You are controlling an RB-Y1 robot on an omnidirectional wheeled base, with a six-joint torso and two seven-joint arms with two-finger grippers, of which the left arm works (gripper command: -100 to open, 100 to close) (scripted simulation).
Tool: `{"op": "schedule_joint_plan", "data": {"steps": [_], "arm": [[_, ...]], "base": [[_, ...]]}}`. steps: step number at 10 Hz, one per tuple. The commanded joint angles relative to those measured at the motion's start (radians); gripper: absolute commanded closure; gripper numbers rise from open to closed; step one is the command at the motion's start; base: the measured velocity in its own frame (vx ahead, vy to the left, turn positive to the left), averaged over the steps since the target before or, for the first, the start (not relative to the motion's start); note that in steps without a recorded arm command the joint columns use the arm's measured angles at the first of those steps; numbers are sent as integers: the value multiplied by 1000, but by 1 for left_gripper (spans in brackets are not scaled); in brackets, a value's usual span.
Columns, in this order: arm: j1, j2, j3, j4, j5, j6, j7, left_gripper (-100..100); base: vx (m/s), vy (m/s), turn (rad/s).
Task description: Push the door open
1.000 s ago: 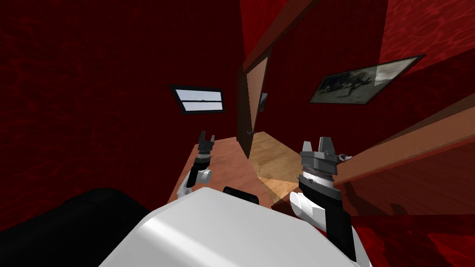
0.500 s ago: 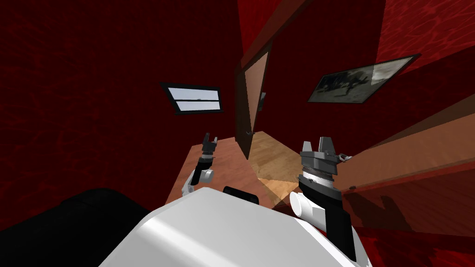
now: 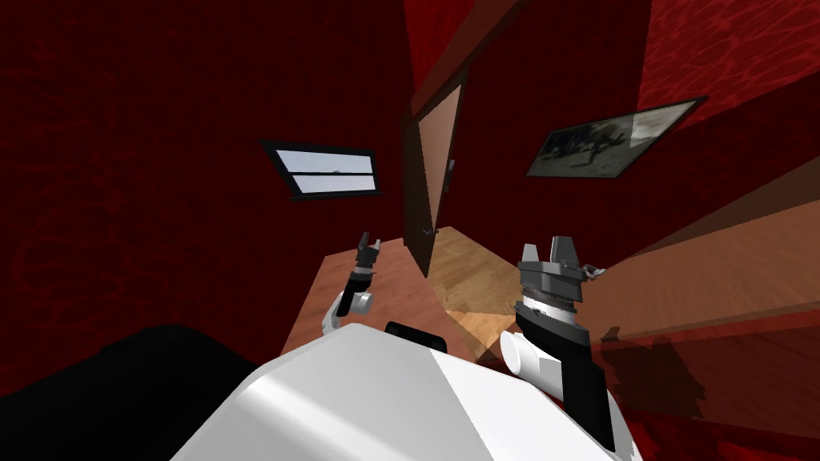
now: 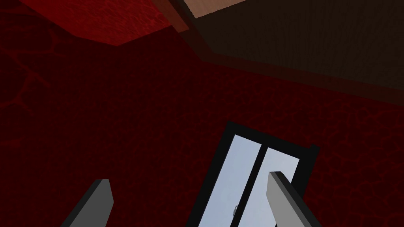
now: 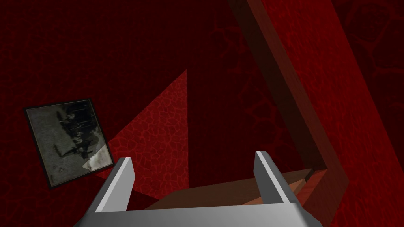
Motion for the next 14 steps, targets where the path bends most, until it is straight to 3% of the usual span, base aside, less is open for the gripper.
{"op": "schedule_joint_plan", "data": {"steps": [1, 14], "arm": [[-21, 3, -8, 46, -3, -12, 0, -100], [-167, 26, -90, 394, -31, -82, 8, -100]], "base": [[74, 63, -78], [89, 61, -99]]}}
